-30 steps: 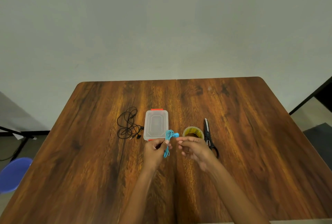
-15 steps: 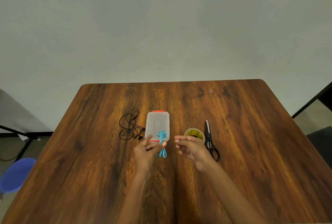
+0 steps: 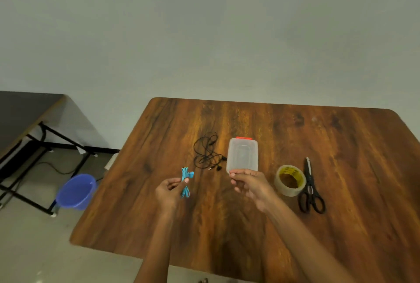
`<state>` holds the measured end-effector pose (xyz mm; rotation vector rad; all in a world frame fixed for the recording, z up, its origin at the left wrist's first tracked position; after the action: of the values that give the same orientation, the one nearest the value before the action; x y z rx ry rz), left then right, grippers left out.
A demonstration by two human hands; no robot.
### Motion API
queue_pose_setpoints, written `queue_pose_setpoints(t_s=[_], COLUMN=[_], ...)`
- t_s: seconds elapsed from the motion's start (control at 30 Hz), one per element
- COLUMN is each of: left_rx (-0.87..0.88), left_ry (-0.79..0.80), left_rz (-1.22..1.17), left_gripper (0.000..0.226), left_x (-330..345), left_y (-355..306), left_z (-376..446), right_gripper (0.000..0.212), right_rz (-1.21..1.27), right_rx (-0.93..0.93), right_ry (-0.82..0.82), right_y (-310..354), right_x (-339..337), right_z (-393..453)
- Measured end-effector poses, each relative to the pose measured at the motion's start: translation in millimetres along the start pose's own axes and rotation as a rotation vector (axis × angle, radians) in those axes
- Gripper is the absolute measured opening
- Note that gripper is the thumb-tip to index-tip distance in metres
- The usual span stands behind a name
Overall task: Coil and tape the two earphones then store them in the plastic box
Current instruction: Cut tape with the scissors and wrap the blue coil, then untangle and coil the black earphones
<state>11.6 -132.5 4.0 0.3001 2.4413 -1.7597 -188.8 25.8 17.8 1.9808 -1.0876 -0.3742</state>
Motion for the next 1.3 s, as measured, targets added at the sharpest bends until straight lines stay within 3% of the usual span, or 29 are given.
queue_pose_setpoints(t_s=[0.4,0.5,0.67,0.87,1.0,1.13,1.23,1.3], left_rx=[-0.237,-0.263,-0.024,0.186,0.249,0.228,0.245,0.247], left_ry=[-0.041,-0.022,-0.079,0.06,0.214,0.365,0.403,0.431], left_rz=[0.135,0.211,0.397,0.395,0.382,0.452,0.498,0.504], left_gripper=[0.014,0.024,0.029,0.026,0.022,0.025,0.025,0.026], left_x=[-75,-77,-78,-31,6,31,39,43], left_y=[66,75,49,7,-5,-3,-3,-3], left_z=[112,121,119,98,83,75,75,74], right_gripper=[0.013,0.013,0.012,0.011,0.011,0.038,0.059,0.059], right_rz=[0.001,-0.014,-0.022,-0.06,-0.371,-0.901,-1.363,-1.498], right_rx=[0.042,0.055,0.063,0.042,-0.2,-0.517,-0.613,-0.567], right_ry=[-0.04,-0.074,-0.111,-0.145,-0.302,-0.361,-0.25,-0.106], right_y=[-30,-37,-43,-41,-24,-6,-14,-31], right_x=[96,99,96,94,96,115,130,132], right_z=[12,12,15,36,75,111,135,144])
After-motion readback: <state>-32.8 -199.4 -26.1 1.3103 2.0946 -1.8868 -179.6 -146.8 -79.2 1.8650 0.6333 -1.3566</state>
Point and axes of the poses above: each hand's wrist, its own z-axis towards the middle knuckle, its own x-axis out of the palm, y = z × x, the point moved 8 cm from there along z, towards the middle knuckle, and after that the axes turned 7 degrees about -y, right-handed, at the moved point
